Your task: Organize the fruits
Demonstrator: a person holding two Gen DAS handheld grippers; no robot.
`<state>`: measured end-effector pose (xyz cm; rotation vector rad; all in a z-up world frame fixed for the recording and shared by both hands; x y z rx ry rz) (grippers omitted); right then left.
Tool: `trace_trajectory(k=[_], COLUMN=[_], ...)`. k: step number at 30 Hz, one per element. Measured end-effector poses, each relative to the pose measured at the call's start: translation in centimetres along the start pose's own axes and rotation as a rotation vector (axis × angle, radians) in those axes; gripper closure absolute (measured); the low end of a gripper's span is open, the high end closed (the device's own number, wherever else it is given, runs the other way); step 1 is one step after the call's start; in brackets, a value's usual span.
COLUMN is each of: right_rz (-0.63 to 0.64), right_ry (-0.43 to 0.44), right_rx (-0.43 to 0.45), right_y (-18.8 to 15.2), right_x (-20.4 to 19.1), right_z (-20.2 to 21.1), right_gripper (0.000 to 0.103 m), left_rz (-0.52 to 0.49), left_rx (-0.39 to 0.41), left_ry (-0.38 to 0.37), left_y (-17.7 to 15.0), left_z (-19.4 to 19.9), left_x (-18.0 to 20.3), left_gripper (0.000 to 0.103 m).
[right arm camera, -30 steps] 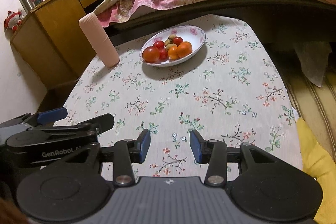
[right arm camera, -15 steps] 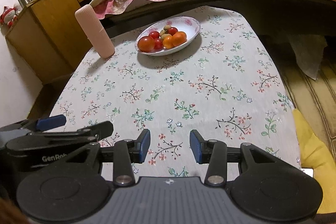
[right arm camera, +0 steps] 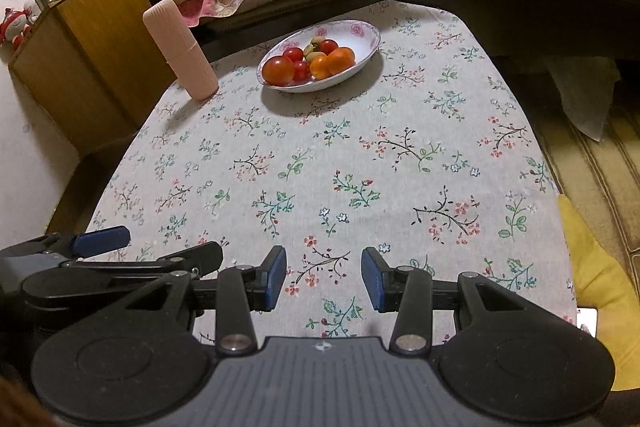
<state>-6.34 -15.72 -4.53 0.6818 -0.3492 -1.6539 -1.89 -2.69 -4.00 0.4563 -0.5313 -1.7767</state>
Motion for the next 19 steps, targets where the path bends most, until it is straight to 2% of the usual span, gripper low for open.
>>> trace_trajectory(k=[19], right_rz=[0.001], right_ry=[-0.014], right_rx=[-0.032], right_y=[-0.59], right_x=[-0.40], right_z=[-0.24], right_gripper=[0.060], left_rz=[-0.023], left_rx=[0.018], left_ry=[0.028], left_y=[-0.38], left_z=[0.21], left_x=[0.02], left_gripper=[0.002])
Point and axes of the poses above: each gripper's, at about its wrist camera, not at the fingertips, and z roughly against the way its jaws point, x to its right, y to its top, the point moved 6 cm from there along -z, roughly the way its jaws point, and after that the axes turned 3 degrees about -x, right-handed, at the moved point
